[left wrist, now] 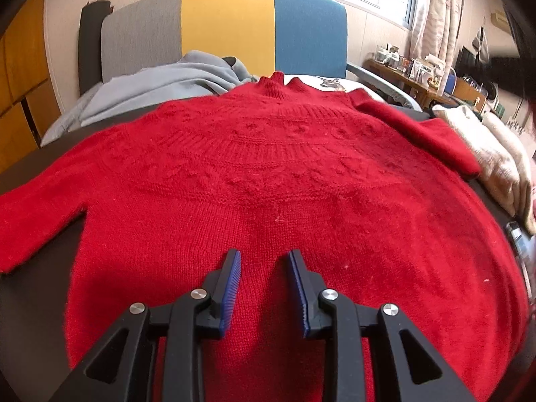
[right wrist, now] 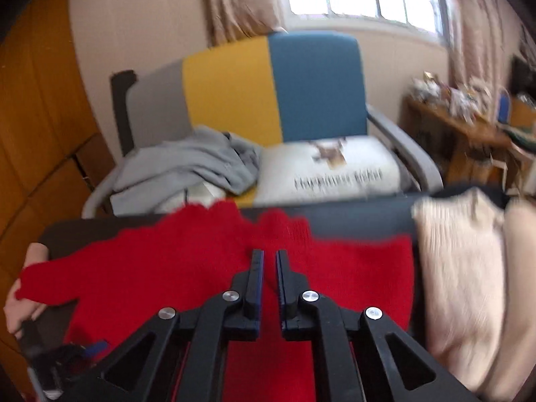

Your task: Fold clothes

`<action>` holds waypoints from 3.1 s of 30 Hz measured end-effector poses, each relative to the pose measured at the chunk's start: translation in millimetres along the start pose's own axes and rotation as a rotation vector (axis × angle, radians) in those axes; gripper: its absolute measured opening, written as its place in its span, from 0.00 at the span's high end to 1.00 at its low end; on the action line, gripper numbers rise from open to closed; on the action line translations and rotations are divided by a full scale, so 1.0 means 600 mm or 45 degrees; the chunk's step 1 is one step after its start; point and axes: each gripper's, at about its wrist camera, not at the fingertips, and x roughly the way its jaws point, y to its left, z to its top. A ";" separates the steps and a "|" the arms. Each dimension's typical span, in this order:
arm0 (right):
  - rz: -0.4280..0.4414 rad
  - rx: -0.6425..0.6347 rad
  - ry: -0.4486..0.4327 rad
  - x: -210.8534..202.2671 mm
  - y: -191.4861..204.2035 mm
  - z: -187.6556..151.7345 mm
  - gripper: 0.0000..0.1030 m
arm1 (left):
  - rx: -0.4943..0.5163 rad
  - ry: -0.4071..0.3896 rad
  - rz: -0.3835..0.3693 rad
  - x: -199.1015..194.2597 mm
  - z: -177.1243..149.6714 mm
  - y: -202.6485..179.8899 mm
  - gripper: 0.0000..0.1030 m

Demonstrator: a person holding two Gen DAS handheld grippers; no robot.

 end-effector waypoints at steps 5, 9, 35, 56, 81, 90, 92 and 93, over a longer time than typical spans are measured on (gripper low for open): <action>-0.036 -0.160 0.112 0.045 0.026 -0.120 0.92 | -0.118 -0.007 -0.168 0.002 0.052 -0.004 0.72; -0.096 -0.295 0.112 0.075 0.052 -0.177 0.92 | -0.034 -0.061 -0.236 0.007 0.134 -0.058 0.72; -0.172 -0.069 0.155 0.088 -0.012 -0.183 0.79 | 0.380 0.230 -0.450 0.254 0.344 -0.324 0.98; -0.172 -0.039 0.156 0.083 -0.015 -0.185 0.78 | 0.114 0.168 -0.267 0.111 0.283 -0.144 0.83; -0.316 -0.737 0.176 0.209 0.195 -0.086 0.31 | -0.245 0.142 -0.186 0.085 0.130 0.037 0.72; 0.117 0.040 0.110 0.140 0.027 -0.004 0.93 | -0.272 0.131 -0.242 0.076 0.124 0.031 0.72; 0.399 0.389 0.091 0.112 -0.037 0.004 0.93 | -0.280 0.126 -0.278 0.080 0.132 0.016 0.72; 0.504 0.556 0.089 0.108 -0.068 -0.001 0.93 | -0.278 0.124 -0.291 0.082 0.133 0.005 0.72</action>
